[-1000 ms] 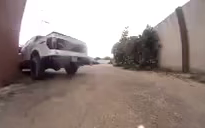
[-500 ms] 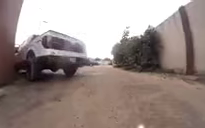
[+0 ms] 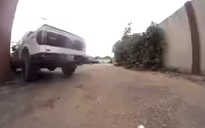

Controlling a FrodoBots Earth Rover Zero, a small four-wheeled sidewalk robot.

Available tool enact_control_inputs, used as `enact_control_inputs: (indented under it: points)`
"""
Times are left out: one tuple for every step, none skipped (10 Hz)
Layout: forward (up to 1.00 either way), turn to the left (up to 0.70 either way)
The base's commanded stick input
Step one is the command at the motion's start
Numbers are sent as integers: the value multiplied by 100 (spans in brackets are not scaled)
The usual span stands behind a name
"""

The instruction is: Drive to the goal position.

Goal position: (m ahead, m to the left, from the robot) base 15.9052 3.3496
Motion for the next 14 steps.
enact_control_inputs:
  points:
    - [50, -5]
    - [50, -28]
    - [50, -50]
    - [50, -50]
    - [50, -37]
    - [50, 0]
    - [50, 0]
    - [50, 0]
    - [50, 0]
    - [50, 0]
    - [50, 0]
    - [50, 0]
    - [50, 0]
    - [50, 0]
